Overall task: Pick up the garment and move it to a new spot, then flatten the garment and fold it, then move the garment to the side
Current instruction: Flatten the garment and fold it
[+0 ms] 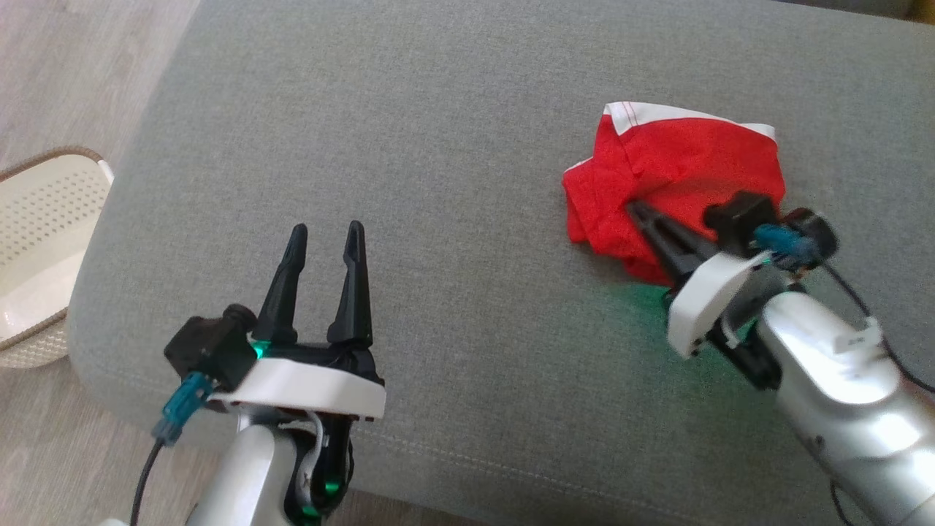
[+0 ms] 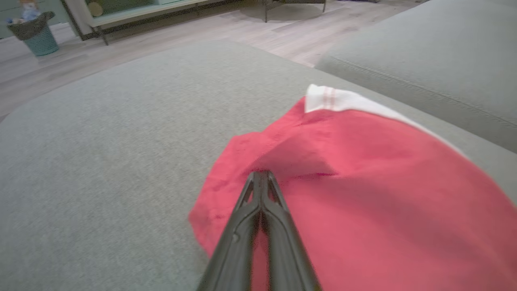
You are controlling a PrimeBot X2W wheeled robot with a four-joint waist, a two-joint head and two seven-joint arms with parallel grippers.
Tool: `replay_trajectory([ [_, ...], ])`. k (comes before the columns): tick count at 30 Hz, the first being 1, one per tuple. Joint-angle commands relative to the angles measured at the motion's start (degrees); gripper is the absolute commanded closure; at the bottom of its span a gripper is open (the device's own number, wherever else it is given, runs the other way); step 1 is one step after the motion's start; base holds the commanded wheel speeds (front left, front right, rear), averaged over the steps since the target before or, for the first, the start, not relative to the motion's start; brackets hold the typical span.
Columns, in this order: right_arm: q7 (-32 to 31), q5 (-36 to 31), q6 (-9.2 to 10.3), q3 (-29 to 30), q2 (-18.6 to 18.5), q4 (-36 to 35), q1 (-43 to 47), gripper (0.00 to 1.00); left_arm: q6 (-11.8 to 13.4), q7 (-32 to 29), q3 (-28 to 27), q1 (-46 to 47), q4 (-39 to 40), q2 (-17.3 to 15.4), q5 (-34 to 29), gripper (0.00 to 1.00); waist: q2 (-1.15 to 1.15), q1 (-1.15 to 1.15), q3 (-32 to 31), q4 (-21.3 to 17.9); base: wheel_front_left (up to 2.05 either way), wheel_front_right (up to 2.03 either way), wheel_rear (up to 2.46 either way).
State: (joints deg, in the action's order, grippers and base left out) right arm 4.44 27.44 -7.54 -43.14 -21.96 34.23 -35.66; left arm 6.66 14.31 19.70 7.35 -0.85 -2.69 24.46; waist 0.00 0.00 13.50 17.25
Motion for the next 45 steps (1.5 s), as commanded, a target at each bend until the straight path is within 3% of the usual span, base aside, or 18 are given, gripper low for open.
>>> replay_trajectory([
  [1, 0.2, 0.8, 0.05, -1.6, 0.7, -1.4, -1.1, 1.0, 0.3, 0.7, -1.5, 1.9, 2.3, -0.2, 0.4, 0.0, 0.0, 0.0, 0.0, -0.1, 0.0, 0.0, 0.0],
  [7, 0.8, 3.7, 0.05, -7.8, 0.7, -0.9, -3.0, 1.0, 0.4, 0.7, -1.0, 2.3, 2.3, -0.2, 0.6, 0.0, 0.0, 0.0, 0.0, -0.5, 0.0, 0.0, 0.0],
  [14, 6.2, 4.4, 0.05, 1.3, -0.3, 1.9, -6.0, 1.0, 0.4, 0.7, -1.2, 1.9, 2.2, -0.2, 0.4, 0.0, 0.0, 0.0, -0.2, -1.0, 0.0, 0.0, 0.0],
  [20, 5.8, -0.1, 0.05, 8.2, 0.7, 8.0, -6.1, 1.0, 0.2, 0.7, -0.8, 2.1, 2.3, -0.2, 0.5, 0.0, 0.0, 0.0, 0.9, -0.9, 0.0, 0.0, 0.0],
  [23, 5.5, -1.4, 0.05, 8.9, 1.6, 9.7, -6.0, 1.0, 0.2, 0.7, -0.3, 2.4, 2.5, -0.2, 0.6, 0.0, 0.0, 0.0, 1.5, -0.5, 0.0, 0.0, 0.0],
  [34, 5.3, -0.8, 0.05, 2.5, 6.9, 12.2, -6.1, 1.0, 0.3, 0.7, 0.9, 3.7, 2.2, -0.2, 0.8, 0.0, 0.0, 0.0, 3.1, 1.4, 0.0, 0.0, 0.0],
  [40, 6.9, 1.2, 0.05, 0.1, 7.5, 11.2, -6.4, 1.0, 0.5, 0.7, 0.9, 3.4, 2.1, -0.2, 0.8, 0.0, 0.0, 0.0, 2.6, 1.1, 0.0, 0.0, 0.0],
  [45, 8.0, 2.7, 0.05, -0.7, 5.6, 9.5, -7.1, 1.0, 0.7, 0.7, 0.8, 3.2, 2.2, -0.2, 0.9, 0.0, 0.0, 0.0, 2.6, 0.4, 0.0, 0.0, 0.0],
])
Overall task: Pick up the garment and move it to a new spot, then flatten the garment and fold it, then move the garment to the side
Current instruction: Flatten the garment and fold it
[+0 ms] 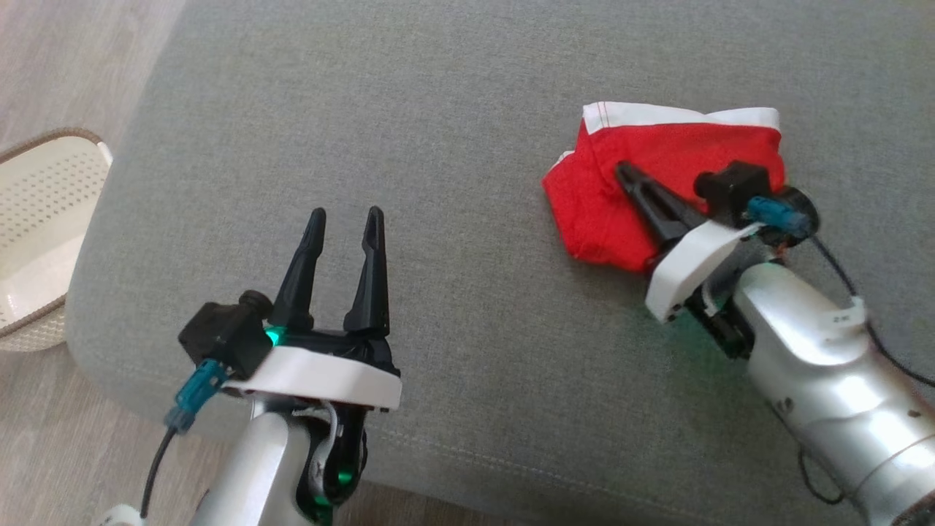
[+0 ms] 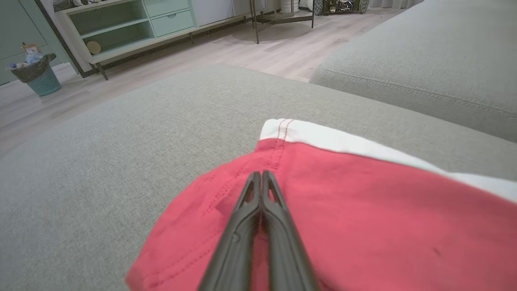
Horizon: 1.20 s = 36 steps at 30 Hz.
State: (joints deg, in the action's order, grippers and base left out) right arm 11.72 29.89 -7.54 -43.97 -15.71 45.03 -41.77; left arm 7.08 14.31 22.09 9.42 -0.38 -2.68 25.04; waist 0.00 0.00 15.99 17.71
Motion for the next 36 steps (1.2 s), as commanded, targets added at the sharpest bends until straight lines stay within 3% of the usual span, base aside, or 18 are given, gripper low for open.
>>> replay_trajectory([
  [1, 1.1, -0.1, 0.05, 1.0, -1.4, -0.9, -1.4, 1.0, 0.3, 0.7, -1.6, 1.2, 1.7, -0.2, 0.4, 0.0, 0.0, 0.0, 0.2, -0.2, 0.0, 0.0, 0.0],
  [8, 2.6, -5.1, 0.05, 7.0, -3.5, 4.2, -2.1, 1.0, 0.3, 0.7, -1.1, 2.0, 2.3, -0.2, 0.6, 0.0, 0.0, 0.0, 1.7, 0.0, 0.0, 0.0, 0.0],
  [20, 3.2, -5.5, 0.05, 9.0, -1.9, 7.6, -1.5, 1.0, 0.6, 0.7, -1.8, 2.6, 1.9, -0.2, 0.1, 0.0, 0.0, 0.0, 1.7, -1.3, 0.0, 0.0, 0.0],
  [28, 3.3, -5.1, 0.05, 16.0, -3.8, -2.1, 1.6, 1.0, -0.4, 0.7, -3.2, 2.6, 1.4, -0.2, -1.1, 0.0, 0.0, 0.0, -1.8, -6.4, 0.0, 0.0, 0.0],
  [36, 3.3, -12.1, 0.05, 26.5, -6.6, -13.8, 10.7, 1.0, -1.6, 0.7, -5.4, 2.2, 0.5, -0.2, -2.2, 0.0, 0.0, 0.0, -4.9, -11.3, 0.0, 0.0, 0.0],
])
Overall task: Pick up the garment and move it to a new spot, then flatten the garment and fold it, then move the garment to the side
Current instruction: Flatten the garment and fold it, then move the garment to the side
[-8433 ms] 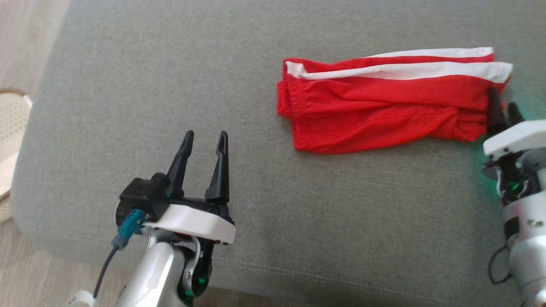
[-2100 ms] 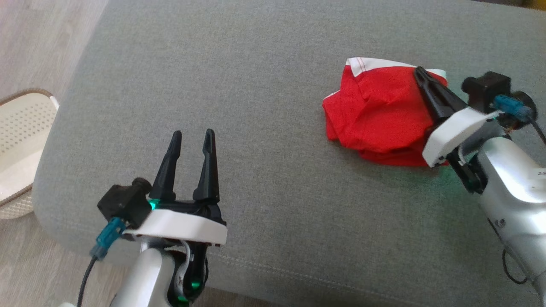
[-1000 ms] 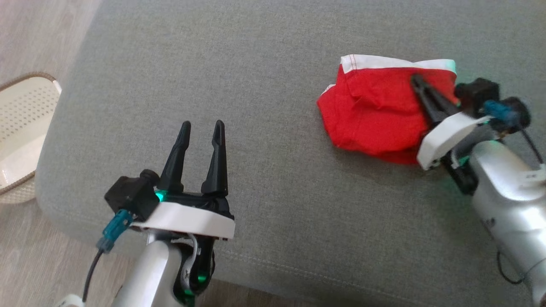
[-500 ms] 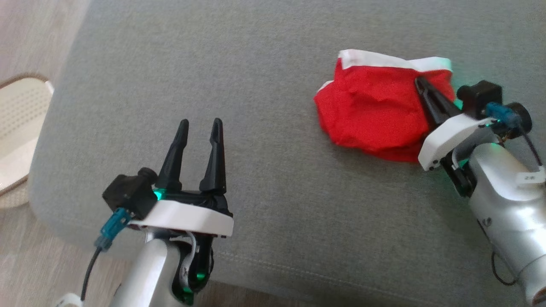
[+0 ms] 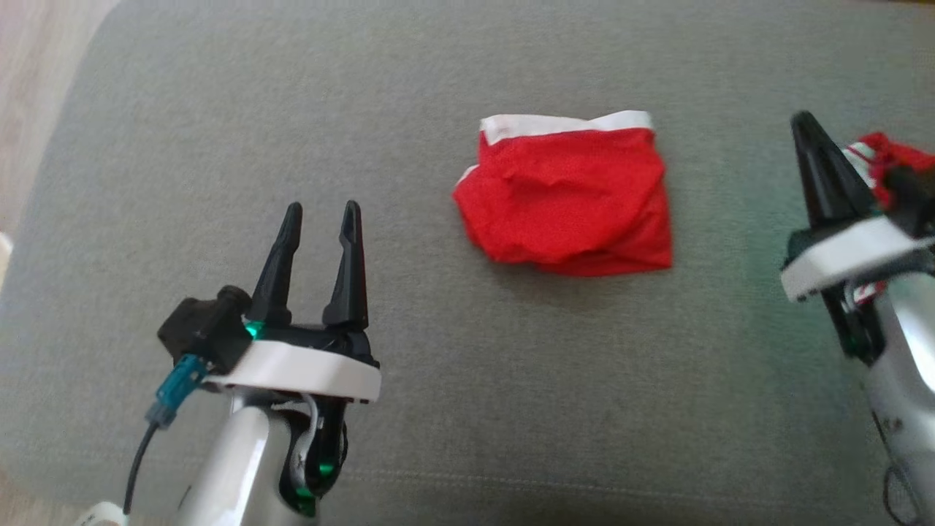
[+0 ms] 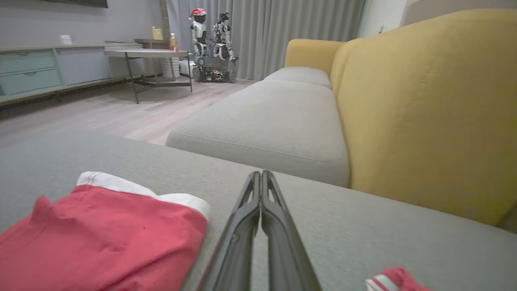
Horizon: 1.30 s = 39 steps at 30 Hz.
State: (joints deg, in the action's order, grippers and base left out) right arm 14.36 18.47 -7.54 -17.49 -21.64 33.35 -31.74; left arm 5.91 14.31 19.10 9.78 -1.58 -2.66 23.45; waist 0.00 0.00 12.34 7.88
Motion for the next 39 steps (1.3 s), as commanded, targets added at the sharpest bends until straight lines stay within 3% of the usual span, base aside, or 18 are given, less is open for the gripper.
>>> replay_trajectory([
  [1, 0.6, -1.8, 0.05, 1.4, -0.7, -3.4, 2.1, 1.0, -0.5, 0.7, -2.6, 1.7, 1.5, -0.2, -0.8, 0.0, 0.0, 0.0, -1.5, -2.0, 0.0, 0.0, 0.0],
  [9, 0.6, -9.7, 0.05, 11.9, 2.8, -12.3, 13.7, 1.0, -1.3, 0.7, -3.8, 0.4, -0.3, -0.2, -1.5, 0.0, 0.0, 0.0, -3.1, -5.4, 0.0, 0.0, 0.0],
  [10, 0.6, -10.6, 0.05, 12.9, 3.4, -13.3, 14.9, 0.95, -1.4, 0.7, -3.9, 0.3, -0.6, -0.2, -1.7, 0.0, 0.0, 0.0, -3.2, -5.7, 0.0, 0.0, 0.0],
  [11, 0.6, -11.5, 0.05, 13.9, 4.1, -14.3, 16.0, 0.57, -1.5, 0.7, -3.9, 0.1, -0.8, -0.2, -2.1, 0.0, 0.0, 0.0, -3.3, -5.9, 0.0, 0.0, 0.0],
  [12, 0.6, -12.3, 0.05, 14.9, 4.7, -15.3, 17.1, 0.0, -1.6, 0.7, -3.9, -0.1, -1.0, -0.2, -2.4, 0.0, 0.0, 0.0, -3.3, -6.1, 0.0, 0.0, 0.0],
  [19, 0.6, -15.1, 0.05, 18.6, 8.6, -19.4, 21.9, 0.0, -1.7, 0.7, -4.2, -1.9, -1.3, -0.2, -3.2, 0.0, 0.0, 0.0, -3.8, -6.9, 0.0, 0.0, 0.0],
  [29, 0.6, -14.7, 0.05, 18.3, 9.3, -19.0, 21.8, 0.0, -1.8, 0.7, -3.5, -1.7, -1.4, -0.2, -3.1, 0.0, 0.0, 0.0, -3.1, -5.8, 0.0, 0.0, 0.0],
  [33, -0.5, -11.1, 0.05, 15.8, 9.3, -17.5, 19.2, 0.0, -1.8, 0.7, -2.6, -0.9, -1.3, -0.2, -2.9, 0.0, 0.0, 0.0, -1.5, -4.5, 0.0, 0.0, 0.0],
  [39, -7.6, -0.1, 0.05, 9.7, 8.1, -13.5, 12.8, 0.0, -1.2, 0.7, -0.3, 0.6, -1.3, -0.2, -2.3, 0.0, 0.0, 0.0, 2.0, -1.0, 0.0, 0.0, 0.0],
])
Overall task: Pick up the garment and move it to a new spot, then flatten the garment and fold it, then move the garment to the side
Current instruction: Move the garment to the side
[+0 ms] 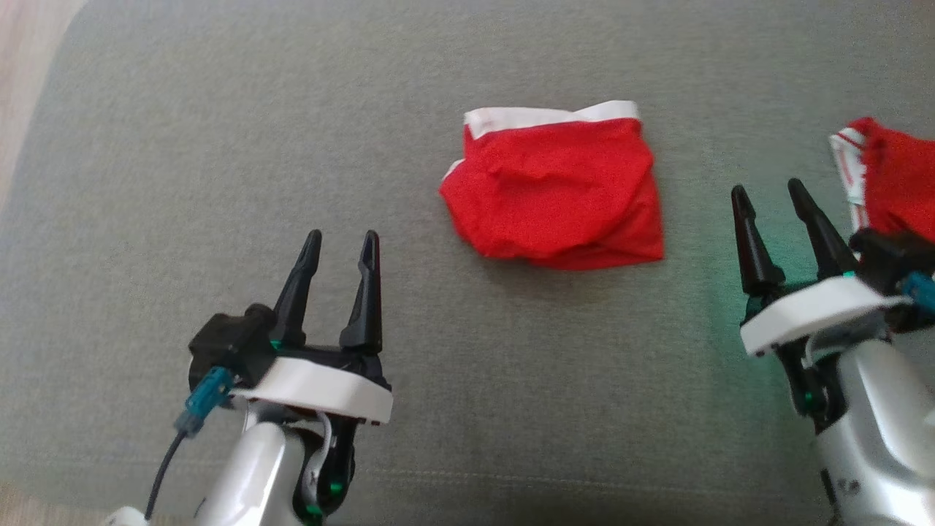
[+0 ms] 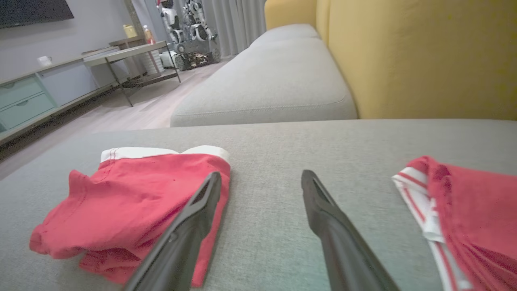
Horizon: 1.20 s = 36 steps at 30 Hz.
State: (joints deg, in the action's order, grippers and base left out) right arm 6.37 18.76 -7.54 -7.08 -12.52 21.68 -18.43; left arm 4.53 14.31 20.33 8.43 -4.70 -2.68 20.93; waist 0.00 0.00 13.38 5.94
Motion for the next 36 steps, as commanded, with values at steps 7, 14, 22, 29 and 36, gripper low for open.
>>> replay_trajectory([
  [7, -4.5, 9.0, 0.05, -4.7, -2.5, 3.6, -5.9, 0.0, 0.9, 0.7, 0.2, 2.9, 1.9, -0.2, 0.8, 0.0, 0.0, 0.0, 2.9, 4.7, 0.0, 0.0, 0.0],
  [14, -7.2, 15.4, 0.05, -8.0, -3.3, 8.5, -9.5, 0.0, 1.3, 0.7, 1.4, 3.3, 1.9, -0.2, 1.2, 0.0, 0.0, 0.0, 3.6, 7.1, 0.0, 0.0, 0.0],
  [22, -9.3, 19.0, 0.05, -10.9, -3.4, 14.1, -11.9, 0.0, 2.0, 0.7, 2.6, 3.6, 2.2, -0.2, 1.3, 0.0, 0.0, 0.0, 4.3, 8.4, 0.0, 0.0, 0.0],
  [29, -7.5, 17.2, 0.05, -16.8, -5.0, 15.9, -13.9, 1.0, 2.3, 0.7, 2.7, 4.2, 2.3, -0.2, 1.1, 0.0, 0.0, 0.0, 4.7, 7.9, 0.0, 0.0, 0.0],
  [36, -1.5, 8.7, 0.05, -23.1, -9.9, 17.1, -16.2, 1.0, 2.2, 0.7, 2.3, 4.5, 2.3, -0.2, 0.8, 0.0, 0.0, 0.0, 4.1, 5.9, 0.0, 0.0, 0.0],
])
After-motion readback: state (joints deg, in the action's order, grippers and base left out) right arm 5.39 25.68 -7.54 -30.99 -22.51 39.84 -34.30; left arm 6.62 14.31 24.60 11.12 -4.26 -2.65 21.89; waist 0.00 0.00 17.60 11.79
